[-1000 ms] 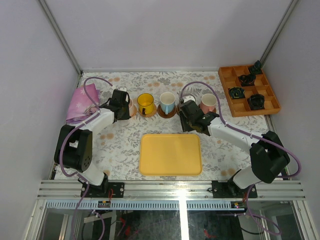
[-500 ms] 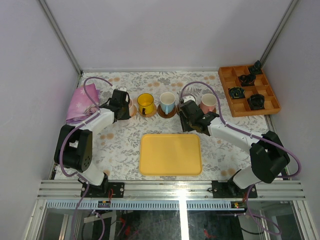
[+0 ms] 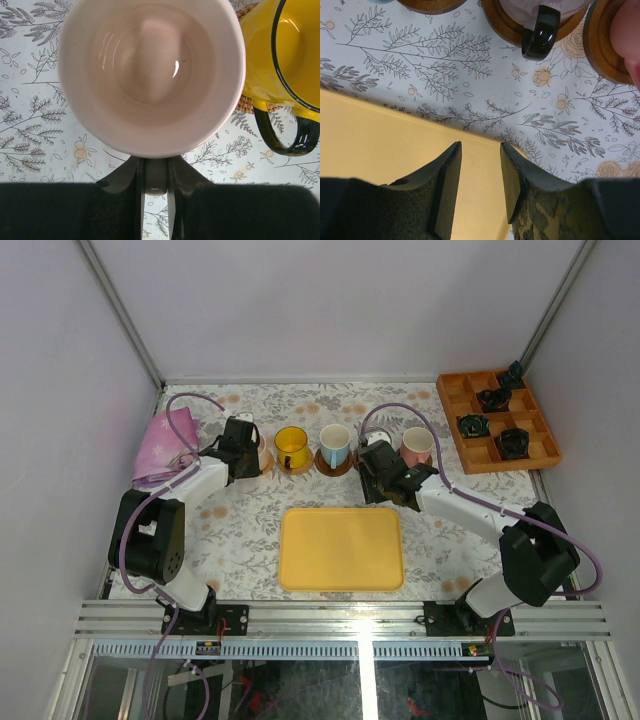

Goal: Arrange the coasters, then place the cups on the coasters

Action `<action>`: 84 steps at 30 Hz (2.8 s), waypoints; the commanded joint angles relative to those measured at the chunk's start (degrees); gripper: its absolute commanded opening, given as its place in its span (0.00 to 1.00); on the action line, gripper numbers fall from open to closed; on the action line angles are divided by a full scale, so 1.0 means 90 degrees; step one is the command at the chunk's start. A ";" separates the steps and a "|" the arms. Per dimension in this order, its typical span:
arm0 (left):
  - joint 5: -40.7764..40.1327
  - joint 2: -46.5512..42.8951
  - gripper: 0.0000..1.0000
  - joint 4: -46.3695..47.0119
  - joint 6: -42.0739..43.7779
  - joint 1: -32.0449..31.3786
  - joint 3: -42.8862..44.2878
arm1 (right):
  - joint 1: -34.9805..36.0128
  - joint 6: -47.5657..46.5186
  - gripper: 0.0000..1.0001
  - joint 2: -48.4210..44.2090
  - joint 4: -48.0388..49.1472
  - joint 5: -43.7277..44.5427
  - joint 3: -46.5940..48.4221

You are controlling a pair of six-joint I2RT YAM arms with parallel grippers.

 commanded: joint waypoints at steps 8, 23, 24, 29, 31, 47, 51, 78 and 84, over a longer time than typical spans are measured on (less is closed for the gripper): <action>-0.0143 0.0148 0.00 0.0809 -0.0092 0.0050 0.0190 | -0.0039 0.0018 0.44 0.0009 0.0110 -0.0016 0.0175; -0.0275 0.0193 0.16 0.0488 -0.0039 0.0050 0.0255 | -0.0041 -0.0003 0.44 0.0038 0.0090 -0.0037 0.0203; -0.0290 0.0185 0.21 0.0437 -0.0034 0.0047 0.0256 | -0.0039 0.0001 0.44 0.0048 0.0090 -0.0045 0.0208; -0.0400 0.0079 0.49 0.0237 -0.0032 0.0056 0.0220 | -0.0039 -0.0030 0.44 0.0074 0.0079 -0.0072 0.0244; -0.0439 0.0053 0.52 0.0179 -0.0033 0.0055 0.0218 | -0.0039 -0.0041 0.44 0.0074 0.0081 -0.0079 0.0251; -0.0596 -0.0446 0.71 -0.0320 0.0004 0.0057 0.0235 | -0.0039 -0.0104 0.44 -0.0107 0.0016 0.0025 0.0402; -0.0573 -0.0779 0.74 -0.0572 -0.0006 0.0054 0.0256 | -0.0041 -0.0170 0.44 -0.0317 -0.0047 0.0252 0.0509; -0.1647 -0.3268 1.00 -0.1349 -0.1093 0.1616 0.0298 | -0.4268 0.0489 0.95 -0.2658 0.0050 0.1312 -0.0184; -0.0975 -0.3665 1.00 -0.1363 -0.1416 0.2524 -0.0094 | -0.4453 0.0852 0.99 -0.2495 -0.0314 0.1051 -0.0070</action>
